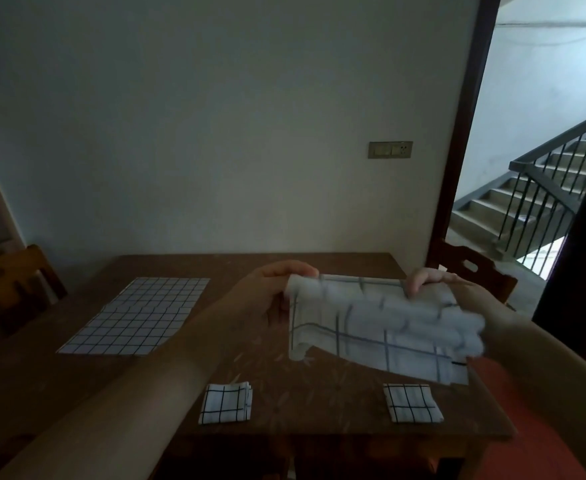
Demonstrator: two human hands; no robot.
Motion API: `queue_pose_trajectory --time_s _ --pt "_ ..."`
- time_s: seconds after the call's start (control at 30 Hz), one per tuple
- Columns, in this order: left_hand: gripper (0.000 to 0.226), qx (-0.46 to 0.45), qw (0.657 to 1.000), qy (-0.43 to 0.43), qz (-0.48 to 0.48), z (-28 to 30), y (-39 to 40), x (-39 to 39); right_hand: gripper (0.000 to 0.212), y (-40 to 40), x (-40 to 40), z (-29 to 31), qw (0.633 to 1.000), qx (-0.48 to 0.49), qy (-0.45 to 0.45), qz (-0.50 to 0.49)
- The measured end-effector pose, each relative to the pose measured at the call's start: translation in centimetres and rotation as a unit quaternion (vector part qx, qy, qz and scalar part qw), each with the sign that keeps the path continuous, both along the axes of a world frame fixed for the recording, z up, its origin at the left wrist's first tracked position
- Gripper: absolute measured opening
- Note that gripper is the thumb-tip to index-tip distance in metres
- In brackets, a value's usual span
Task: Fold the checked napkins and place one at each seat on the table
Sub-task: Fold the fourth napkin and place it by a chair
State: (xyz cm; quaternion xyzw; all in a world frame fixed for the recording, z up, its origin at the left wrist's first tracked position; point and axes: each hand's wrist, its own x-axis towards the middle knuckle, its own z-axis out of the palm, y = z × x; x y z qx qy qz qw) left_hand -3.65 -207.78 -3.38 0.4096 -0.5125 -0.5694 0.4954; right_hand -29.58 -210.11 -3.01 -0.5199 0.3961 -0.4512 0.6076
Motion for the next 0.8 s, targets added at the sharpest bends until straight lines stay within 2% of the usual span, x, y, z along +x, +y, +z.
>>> queue_pose_trajectory --time_s 0.03,0.07,0.13,0.17,0.23,0.3,0.4,0.5,0.57,0.6,0.63,0.7,0.8 --pt "0.036 -0.001 1.0 -0.001 0.006 0.0 0.0 -0.1 0.006 0.0 0.2 0.5 0.998 -0.016 0.012 0.056" --pt "0.032 0.002 1.0 0.003 0.011 0.4 0.4 -0.4 0.005 0.3 -0.2 0.5 0.993 -0.043 0.009 0.108" --pt "0.04 0.057 0.998 0.011 -0.008 0.8 0.8 -0.4 0.021 0.0 -1.5 0.0 0.989 -0.085 0.027 0.122" --pt "0.052 0.082 0.996 -0.015 -0.018 0.8 0.8 -0.1 0.028 -0.4 -1.4 0.0 0.988 -0.099 0.04 0.112" --pt "0.067 0.079 0.988 -0.13 -0.039 0.6 0.5 0.4 0.042 -0.4 -1.7 0.5 0.981 -0.127 0.084 0.118" --pt "0.055 0.078 0.981 -0.166 -0.056 0.6 0.5 0.7 0.047 -0.5 -2.0 0.4 0.97 -0.163 0.124 0.133" --pt "0.028 0.089 0.984 -0.137 -0.071 0.8 0.6 0.5 0.048 -0.8 -2.8 0.7 0.956 -0.181 0.161 0.167" --pt "0.013 0.014 0.976 -0.214 -0.031 1.0 0.2 0.6 0.028 -1.2 -3.8 1.6 0.907 -0.189 0.242 0.29" --pt "0.014 -0.039 0.958 -0.281 -0.037 1.4 0.3 0.7 0.045 -0.4 -3.5 2.6 0.884 -0.171 0.263 0.345" --pt "0.013 -0.063 0.946 -0.313 -0.052 1.8 0.7 0.6 0.048 -0.4 -3.2 2.7 0.888 -0.175 0.246 0.348" --pt "0.012 -0.083 0.934 -0.342 -0.068 2.2 1.0 0.3 0.044 -0.1 -2.2 2.8 0.897 -0.205 0.233 0.316" --pt "0.015 -0.11 0.915 -0.377 -0.098 2.8 1.3 -0.4 0.03 0.9 0.3 3.2 0.913 -0.256 0.259 0.184" --pt "0.02 -0.136 0.9 -0.401 -0.101 3.2 1.5 -1.3 0.015 1.6 2.9 3.2 0.898 -0.321 0.287 0.09"
